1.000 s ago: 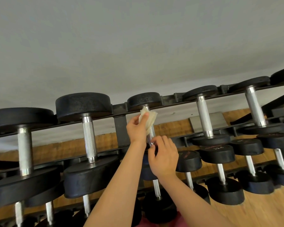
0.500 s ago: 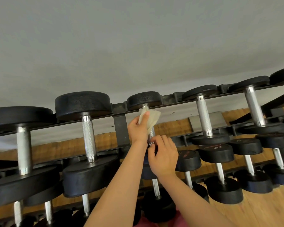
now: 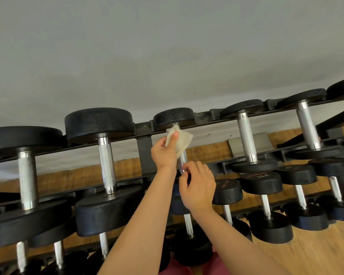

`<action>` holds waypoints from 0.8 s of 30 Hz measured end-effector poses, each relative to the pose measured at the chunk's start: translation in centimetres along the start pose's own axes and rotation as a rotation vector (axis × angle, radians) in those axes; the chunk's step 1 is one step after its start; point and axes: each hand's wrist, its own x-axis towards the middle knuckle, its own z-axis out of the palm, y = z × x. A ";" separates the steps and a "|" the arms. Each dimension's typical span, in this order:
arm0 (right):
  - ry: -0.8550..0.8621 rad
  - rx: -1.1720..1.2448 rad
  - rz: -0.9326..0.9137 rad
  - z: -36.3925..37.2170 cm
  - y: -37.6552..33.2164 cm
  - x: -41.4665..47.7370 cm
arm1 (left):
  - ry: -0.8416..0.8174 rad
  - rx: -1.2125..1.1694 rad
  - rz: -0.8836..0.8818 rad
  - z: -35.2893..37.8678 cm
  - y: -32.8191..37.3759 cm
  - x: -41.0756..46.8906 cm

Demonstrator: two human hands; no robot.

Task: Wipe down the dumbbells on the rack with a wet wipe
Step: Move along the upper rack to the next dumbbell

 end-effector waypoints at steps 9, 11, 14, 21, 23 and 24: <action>0.006 0.002 -0.005 -0.1 -0.1 0.0 | -0.035 0.028 0.017 0.2 0.1 0.3; 0.009 -0.002 -0.004 -0.1 -0.1 0.0 | 0.010 0.019 0.032 0.1 -0.1 0.0; 0.003 -0.003 0.002 -0.1 -0.1 0.1 | 0.082 -0.015 0.028 -0.2 -0.8 -0.8; -0.008 0.023 0.002 -0.1 0.1 0.0 | -0.069 0.055 -0.014 -1.8 -1.4 -0.7; -0.009 0.018 0.001 -0.1 0.1 0.0 | -0.115 0.053 -0.032 -1.4 -1.2 -0.7; -0.009 0.016 -0.001 -0.1 0.1 0.0 | -0.124 0.048 -0.040 -1.1 -1.0 -0.7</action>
